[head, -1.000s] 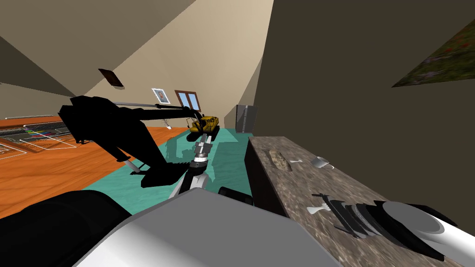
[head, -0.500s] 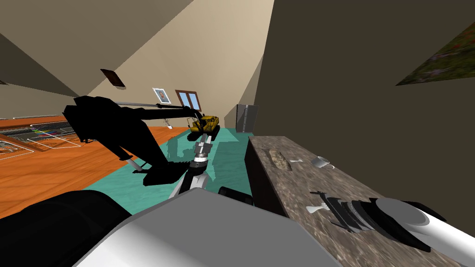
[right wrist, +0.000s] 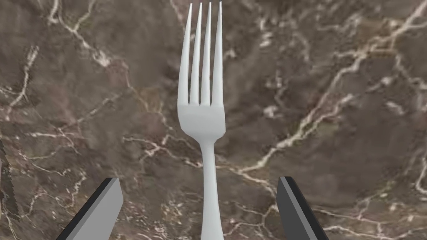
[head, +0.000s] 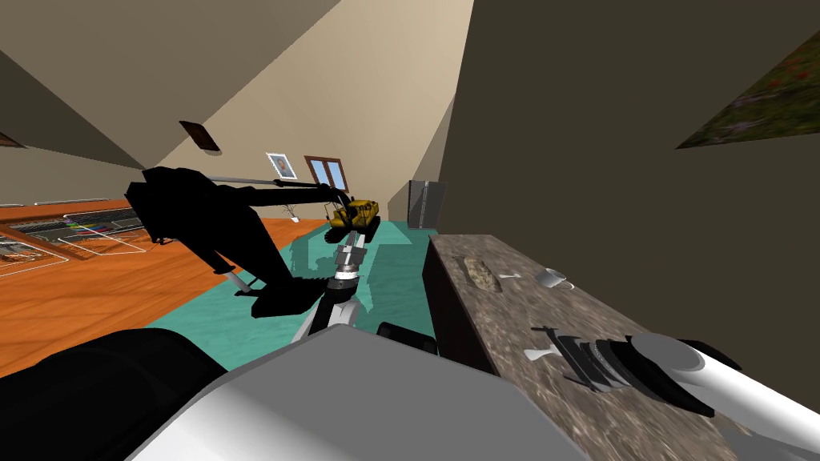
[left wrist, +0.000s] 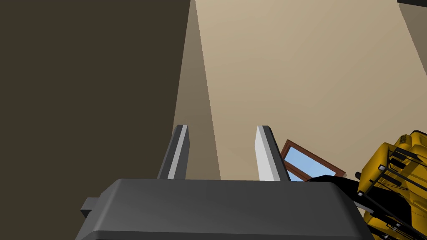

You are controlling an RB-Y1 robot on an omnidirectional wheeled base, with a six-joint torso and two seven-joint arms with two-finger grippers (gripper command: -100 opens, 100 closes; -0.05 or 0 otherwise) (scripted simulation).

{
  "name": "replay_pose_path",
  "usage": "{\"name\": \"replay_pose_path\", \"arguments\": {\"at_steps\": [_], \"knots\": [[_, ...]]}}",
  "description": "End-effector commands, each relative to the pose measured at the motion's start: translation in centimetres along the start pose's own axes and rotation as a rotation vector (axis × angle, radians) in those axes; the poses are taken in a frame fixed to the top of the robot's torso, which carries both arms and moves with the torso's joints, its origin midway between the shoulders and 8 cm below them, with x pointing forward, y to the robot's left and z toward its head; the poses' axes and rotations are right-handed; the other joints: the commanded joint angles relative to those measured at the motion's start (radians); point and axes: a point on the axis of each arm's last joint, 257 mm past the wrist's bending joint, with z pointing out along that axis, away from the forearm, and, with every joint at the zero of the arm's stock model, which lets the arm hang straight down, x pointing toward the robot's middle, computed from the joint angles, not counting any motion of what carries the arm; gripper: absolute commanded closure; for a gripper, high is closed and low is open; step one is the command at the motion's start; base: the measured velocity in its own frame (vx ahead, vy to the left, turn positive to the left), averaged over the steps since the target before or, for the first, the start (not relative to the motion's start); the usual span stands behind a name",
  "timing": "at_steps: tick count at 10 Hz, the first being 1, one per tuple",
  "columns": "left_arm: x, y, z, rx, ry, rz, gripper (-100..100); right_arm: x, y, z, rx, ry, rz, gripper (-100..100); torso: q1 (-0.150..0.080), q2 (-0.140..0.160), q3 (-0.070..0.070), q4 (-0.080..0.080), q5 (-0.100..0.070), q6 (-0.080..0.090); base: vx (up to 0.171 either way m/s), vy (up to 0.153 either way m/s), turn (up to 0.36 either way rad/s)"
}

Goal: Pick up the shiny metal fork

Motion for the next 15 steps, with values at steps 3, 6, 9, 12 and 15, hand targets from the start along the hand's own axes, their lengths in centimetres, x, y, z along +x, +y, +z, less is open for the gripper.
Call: {"name": "replay_pose_path", "arguments": {"at_steps": [3,6,9,12,15], "knots": [[0.0,0.0,0.0,0.0,0.0,0.0,0,-0.2,-1.0,0.9,-0.004,-0.005,0.004,-100,0.0,0.0,0.0,0.0,0.0,0.0,-0.03,-0.006,0.011],[0.0,0.0,0.0,0.0,0.0,0.0,0,-0.6,-1.8,1.7,-0.009,-0.017,0.006,-100,0.0,0.0,0.0,0.0,0.0,0.0,-0.033,-0.009,0.012],[0.0,0.0,0.0,0.0,0.0,0.0,0,-0.4,-1.5,1.6,-0.007,-0.015,0.006,100,0.0,-0.001,-0.001,0.0,0.0,0.0,-0.006,-0.001,0.002],[0.0,0.0,0.0,0.0,0.0,0.0,0,-0.5,-1.5,1.6,-0.008,-0.016,0.005,100,0.0,-0.002,-0.001,0.0,0.0,0.0,0.0,0.0,0.0],[0.0,0.0,0.0,0.0,0.0,0.0,0,-0.2,-1.0,0.9,-0.004,-0.005,0.004,100,0.0,-0.003,-0.001,0.0,0.0,0.001,0.026,0.005,-0.014]]}}
